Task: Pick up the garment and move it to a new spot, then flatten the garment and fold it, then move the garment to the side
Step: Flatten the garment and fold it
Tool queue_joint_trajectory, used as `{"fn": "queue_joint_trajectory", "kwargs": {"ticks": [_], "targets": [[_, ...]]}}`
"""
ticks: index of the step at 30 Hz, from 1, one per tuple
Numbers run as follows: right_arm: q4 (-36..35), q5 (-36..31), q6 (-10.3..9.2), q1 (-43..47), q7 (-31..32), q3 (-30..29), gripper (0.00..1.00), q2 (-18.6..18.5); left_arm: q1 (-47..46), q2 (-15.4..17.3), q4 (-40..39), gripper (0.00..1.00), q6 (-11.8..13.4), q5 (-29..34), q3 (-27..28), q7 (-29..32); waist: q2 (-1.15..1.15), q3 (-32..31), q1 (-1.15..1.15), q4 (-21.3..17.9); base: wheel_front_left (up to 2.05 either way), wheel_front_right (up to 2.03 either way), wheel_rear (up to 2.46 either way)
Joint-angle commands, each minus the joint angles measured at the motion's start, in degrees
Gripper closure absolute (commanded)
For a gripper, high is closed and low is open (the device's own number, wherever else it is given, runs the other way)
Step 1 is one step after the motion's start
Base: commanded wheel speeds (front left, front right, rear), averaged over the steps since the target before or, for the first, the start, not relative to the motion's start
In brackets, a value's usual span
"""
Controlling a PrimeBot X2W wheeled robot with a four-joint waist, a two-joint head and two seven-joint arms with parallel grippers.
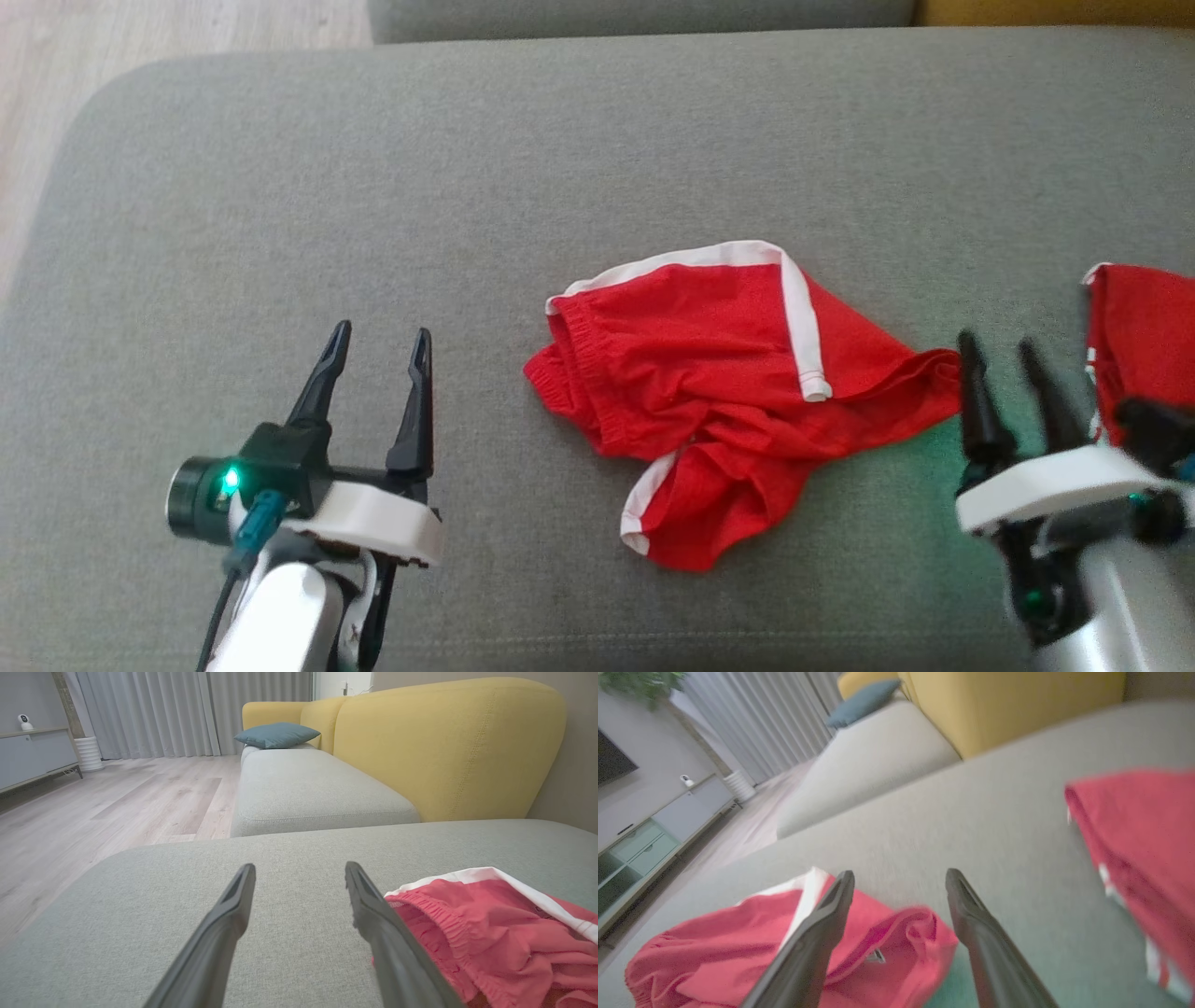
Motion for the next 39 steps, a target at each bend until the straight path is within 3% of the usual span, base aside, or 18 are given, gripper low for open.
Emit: {"fn": "queue_joint_trajectory", "kwargs": {"ticks": [1,8,17,30,39], "targets": [[-3.49,-1.7,-0.04,-0.27,-1.32,1.6,0.0,-1.69,-1.17,1.08,-1.77,0.0,0.49,-0.39,2.54,-0.17,0.0,-0.54,0.0,-0.58,0.0,0.0,0.0],[-16.75,-12.11,-0.04,3.09,-2.02,4.06,0.0,-5.01,0.4,1.85,-2.64,0.0,1.63,-0.54,3.14,0.02,0.0,-2.79,0.0,-2.42,0.0,0.0,0.0],[-26.64,-14.72,-0.04,11.2,3.75,4.39,0.0,-2.17,3.22,2.41,-3.66,0.0,2.57,-1.01,3.01,0.5,0.0,-5.37,0.0,-3.47,0.0,0.0,0.0],[-28.38,-14.62,-0.04,12.53,6.06,4.36,0.0,-1.66,4.01,2.9,-4.57,0.0,3.08,-1.46,2.67,1.03,0.0,-5.27,0.0,-3.42,0.0,0.0,0.0],[-22.58,-12.35,-0.04,7.71,12.74,12.28,0.0,-5.69,2.31,2.89,-5.12,0.0,3.03,-1.22,2.05,1.17,0.0,-2.6,0.0,-3.0,0.0,0.0,0.0]]}}
